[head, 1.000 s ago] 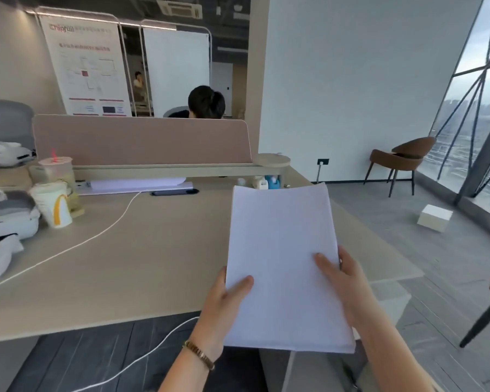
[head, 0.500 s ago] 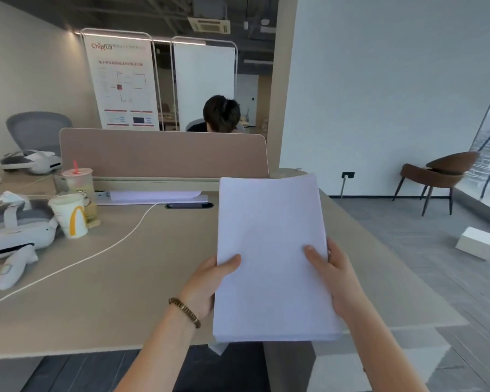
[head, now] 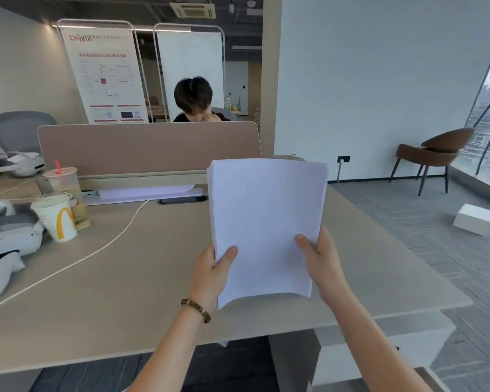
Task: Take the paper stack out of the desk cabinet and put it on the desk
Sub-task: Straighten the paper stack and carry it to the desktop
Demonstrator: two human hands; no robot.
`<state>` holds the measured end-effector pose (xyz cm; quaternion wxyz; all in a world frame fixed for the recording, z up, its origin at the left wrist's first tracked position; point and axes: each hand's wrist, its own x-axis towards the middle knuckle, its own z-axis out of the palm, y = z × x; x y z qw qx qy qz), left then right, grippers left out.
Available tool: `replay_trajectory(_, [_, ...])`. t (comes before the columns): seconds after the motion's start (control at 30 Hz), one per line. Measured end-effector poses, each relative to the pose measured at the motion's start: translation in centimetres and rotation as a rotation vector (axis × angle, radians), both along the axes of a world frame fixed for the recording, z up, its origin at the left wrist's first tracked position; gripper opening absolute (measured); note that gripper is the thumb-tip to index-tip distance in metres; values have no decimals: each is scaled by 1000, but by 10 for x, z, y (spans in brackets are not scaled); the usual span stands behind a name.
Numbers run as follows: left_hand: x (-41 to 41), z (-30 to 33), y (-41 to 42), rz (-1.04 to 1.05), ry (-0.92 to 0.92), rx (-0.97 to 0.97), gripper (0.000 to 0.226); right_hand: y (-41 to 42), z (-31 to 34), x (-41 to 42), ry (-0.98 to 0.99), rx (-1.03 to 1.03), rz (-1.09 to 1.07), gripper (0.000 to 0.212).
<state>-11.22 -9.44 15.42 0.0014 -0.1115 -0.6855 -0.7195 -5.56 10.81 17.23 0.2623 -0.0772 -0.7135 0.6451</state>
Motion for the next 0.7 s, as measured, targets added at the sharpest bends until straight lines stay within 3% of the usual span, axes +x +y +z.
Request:
replay_trajectory(0.3, [-49, -23, -4, 26, 20, 7, 21, -10, -17, -38, 59, 28, -46, 40])
replay_trajectory(0.43, [-53, -25, -8, -31, -36, -1, 26, -11, -18, -40, 75, 1, -42, 29])
replay_trajectory(0.57, [-48, -12, -16, -47, 10, 30, 35, -5, 1, -37, 92, 7, -10, 27])
replay_trajectory(0.7, [-45, 4, -10, 2, 67, 79, 29, -4, 27, -39, 115, 5, 1, 26])
